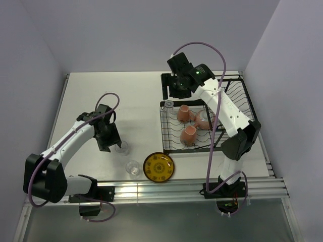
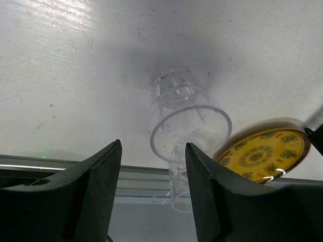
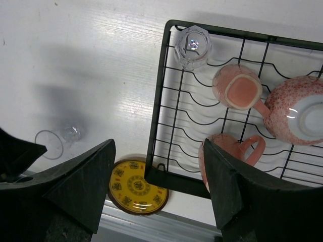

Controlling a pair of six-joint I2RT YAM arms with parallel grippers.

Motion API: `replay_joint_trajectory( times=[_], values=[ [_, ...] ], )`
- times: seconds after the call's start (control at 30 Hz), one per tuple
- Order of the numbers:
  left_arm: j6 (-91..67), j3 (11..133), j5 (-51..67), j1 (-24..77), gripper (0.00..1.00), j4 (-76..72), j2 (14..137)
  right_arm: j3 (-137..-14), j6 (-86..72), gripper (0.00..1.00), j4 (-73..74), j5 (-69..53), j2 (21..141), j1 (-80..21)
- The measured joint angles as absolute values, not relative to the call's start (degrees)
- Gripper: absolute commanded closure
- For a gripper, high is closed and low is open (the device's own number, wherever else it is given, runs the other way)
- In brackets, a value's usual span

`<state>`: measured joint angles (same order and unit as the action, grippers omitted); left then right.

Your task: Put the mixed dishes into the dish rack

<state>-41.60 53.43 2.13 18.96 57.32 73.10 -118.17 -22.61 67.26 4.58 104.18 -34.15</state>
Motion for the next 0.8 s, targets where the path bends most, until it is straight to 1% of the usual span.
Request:
replay_joint_trajectory(
  times=[0.03,0.13,0.17,0.2,0.33,0.4,0.47,0.53,0.57,0.63,0.73,0.8],
  values=[
    [-41.6,52.95,2.13,18.96,0.43,56.71,73.8,-117.93,-22.61,0.22,67.24,4.58,103.88,-34.15],
    [-41.39,51.29,2.26,18.96,0.74,54.41,76.51,-117.64,-22.59,0.23,67.33,4.38,103.02,-34.15],
    [-41.47,51.07,2.39,18.96,0.96,53.8,77.45,-117.62,-22.59,0.23,67.33,4.1,102.83,-34.15],
    [-41.34,51.07,2.74,18.96,1.0,53.32,78.65,-117.62,-22.57,0.23,67.33,3.51,102.61,-34.15],
    [-40.8,54.22,3.62,18.94,1.0,53.58,80.93,-117.54,-22.68,0.23,67.22,-1.23,101.47,-34.13],
    [-40.66,58.83,4.51,18.7,1.0,55.44,82.37,-117.54,-22.9,0.23,67.16,-5.43,100.77,-33.93],
    [-40.71,65.93,6.81,17.89,1.0,57.89,83.29,-117.45,-23.64,0.23,66.76,-11.14,100.12,-33.52],
    [-41.21,75.59,11.42,16.53,1.0,58.54,83.94,-116.11,-24.73,0.23,65.23,-17.41,98.89,-32.64],
    [-41.74,80.01,14.37,15.57,1.0,57.87,84.03,-114.93,-25.56,0.23,63.88,-20.64,98.08,-32.01],
    [-44.88,84.88,20.97,13.67,1.0,52.95,82.89,-110.41,-28.36,0.23,59.27,-29.28,95.33,-29.95],
    [-54.68,82.83,32.14,11.16,1.0,41.74,78.43,-105.84,-32.95,0.23,53.01,-39.11,92.38,-27.29],
    [-63.64,76.99,38.74,10.92,1.0,31.03,74.91,-105.6,-35.97,0.23,49.17,-43.94,91.94,-26.06]
  ],
)
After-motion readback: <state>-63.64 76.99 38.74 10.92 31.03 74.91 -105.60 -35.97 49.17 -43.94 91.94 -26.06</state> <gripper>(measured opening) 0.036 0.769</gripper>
